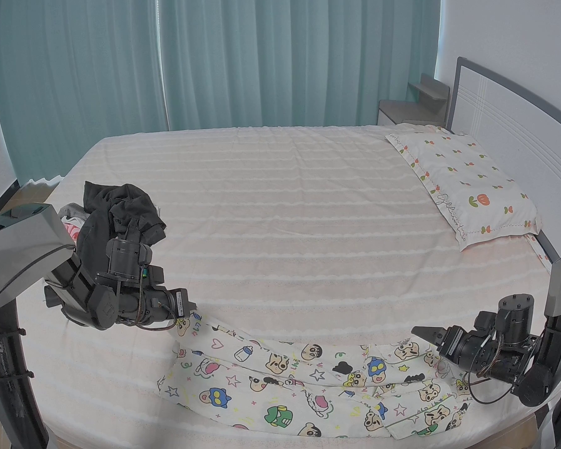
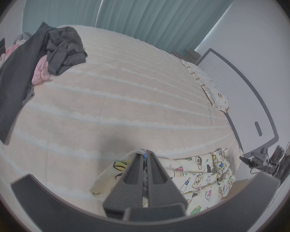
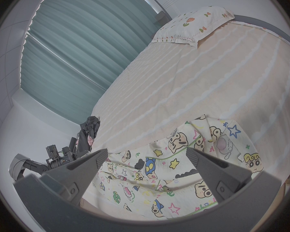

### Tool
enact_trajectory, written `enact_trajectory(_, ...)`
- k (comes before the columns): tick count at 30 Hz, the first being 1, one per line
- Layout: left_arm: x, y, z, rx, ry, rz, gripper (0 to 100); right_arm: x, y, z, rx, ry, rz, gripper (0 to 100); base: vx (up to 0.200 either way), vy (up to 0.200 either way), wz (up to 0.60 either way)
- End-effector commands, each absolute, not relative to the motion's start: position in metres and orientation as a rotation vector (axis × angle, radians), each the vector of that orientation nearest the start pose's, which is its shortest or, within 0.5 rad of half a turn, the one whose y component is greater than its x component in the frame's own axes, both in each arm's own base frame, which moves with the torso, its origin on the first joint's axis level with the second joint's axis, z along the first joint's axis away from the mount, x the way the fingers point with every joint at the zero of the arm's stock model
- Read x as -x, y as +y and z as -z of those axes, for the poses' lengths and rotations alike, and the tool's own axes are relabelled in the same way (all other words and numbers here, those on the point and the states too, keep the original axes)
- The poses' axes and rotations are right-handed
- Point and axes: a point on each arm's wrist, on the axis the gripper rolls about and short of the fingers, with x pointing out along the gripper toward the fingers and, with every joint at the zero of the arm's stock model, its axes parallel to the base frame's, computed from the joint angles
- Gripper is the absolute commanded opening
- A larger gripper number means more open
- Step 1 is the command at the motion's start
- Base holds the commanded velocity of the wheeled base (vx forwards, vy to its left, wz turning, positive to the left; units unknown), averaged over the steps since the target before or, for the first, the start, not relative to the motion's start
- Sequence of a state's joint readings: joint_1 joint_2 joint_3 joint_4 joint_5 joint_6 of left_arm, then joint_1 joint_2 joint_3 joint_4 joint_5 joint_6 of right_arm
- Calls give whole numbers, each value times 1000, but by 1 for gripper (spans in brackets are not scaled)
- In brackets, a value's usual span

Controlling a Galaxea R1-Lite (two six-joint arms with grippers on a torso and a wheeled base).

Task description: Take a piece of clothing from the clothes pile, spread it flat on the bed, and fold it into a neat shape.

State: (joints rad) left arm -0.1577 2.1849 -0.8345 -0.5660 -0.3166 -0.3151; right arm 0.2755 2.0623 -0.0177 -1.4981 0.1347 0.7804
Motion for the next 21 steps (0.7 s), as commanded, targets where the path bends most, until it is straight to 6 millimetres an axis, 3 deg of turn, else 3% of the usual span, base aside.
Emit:
enact_trajectory(1,-352,-62,-16,363,877,315,0,-203,62,-19,-704,698,-162,100,0,0,0)
enact_trajectory(7,-351,-60,-12,368,908,301,0,-203,63,-19,-703,698,-163,100,0,0,0)
enact_trajectory(8,-351,-60,-11,366,908,302,100,-203,63,-19,-703,698,-163,100,0,0,0)
enact_trajectory(21,-343,-59,-1,377,957,357,100,-203,63,-19,-702,699,-161,100,0,0,0)
